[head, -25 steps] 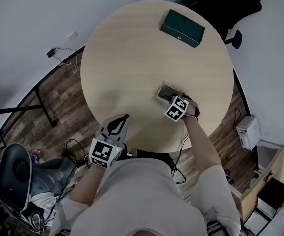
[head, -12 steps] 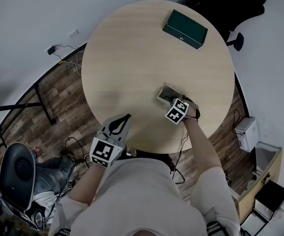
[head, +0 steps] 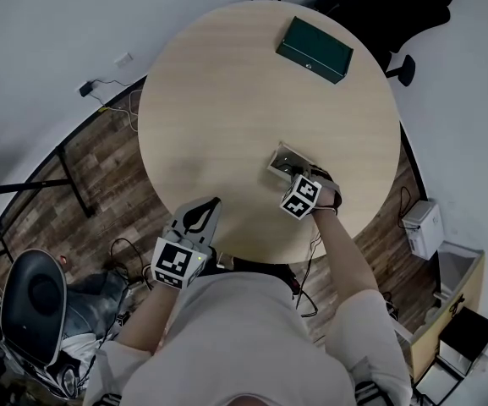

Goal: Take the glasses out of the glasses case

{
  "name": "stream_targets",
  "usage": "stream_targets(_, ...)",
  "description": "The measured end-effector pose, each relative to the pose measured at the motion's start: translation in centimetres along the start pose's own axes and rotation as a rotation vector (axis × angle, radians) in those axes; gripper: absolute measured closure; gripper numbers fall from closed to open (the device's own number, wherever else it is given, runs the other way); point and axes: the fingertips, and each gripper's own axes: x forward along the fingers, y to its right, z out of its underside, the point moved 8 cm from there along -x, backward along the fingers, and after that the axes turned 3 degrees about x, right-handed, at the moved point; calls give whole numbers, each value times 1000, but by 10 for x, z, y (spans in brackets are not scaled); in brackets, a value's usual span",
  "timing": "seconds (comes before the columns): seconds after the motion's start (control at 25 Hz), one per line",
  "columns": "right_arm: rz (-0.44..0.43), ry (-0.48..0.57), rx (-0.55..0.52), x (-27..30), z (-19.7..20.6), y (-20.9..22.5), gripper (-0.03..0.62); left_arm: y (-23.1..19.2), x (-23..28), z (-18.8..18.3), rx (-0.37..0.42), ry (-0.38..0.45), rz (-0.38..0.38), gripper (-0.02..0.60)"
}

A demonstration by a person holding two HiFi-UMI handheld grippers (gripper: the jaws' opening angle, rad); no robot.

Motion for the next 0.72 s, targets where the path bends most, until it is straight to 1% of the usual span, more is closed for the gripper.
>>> stream_targets(0.08, 33, 5, -19, -3, -2, -1, 574, -1, -2, 1, 1, -2, 1, 572)
stream_targets(0.48, 166, 47, -16, -21, -3, -6, 576, -1, -12, 1, 2, 6, -2, 572)
stream_targets(0.72, 218, 50, -16, -32, -5, -5, 576, 2, -19, 0, 10, 12, 8, 572)
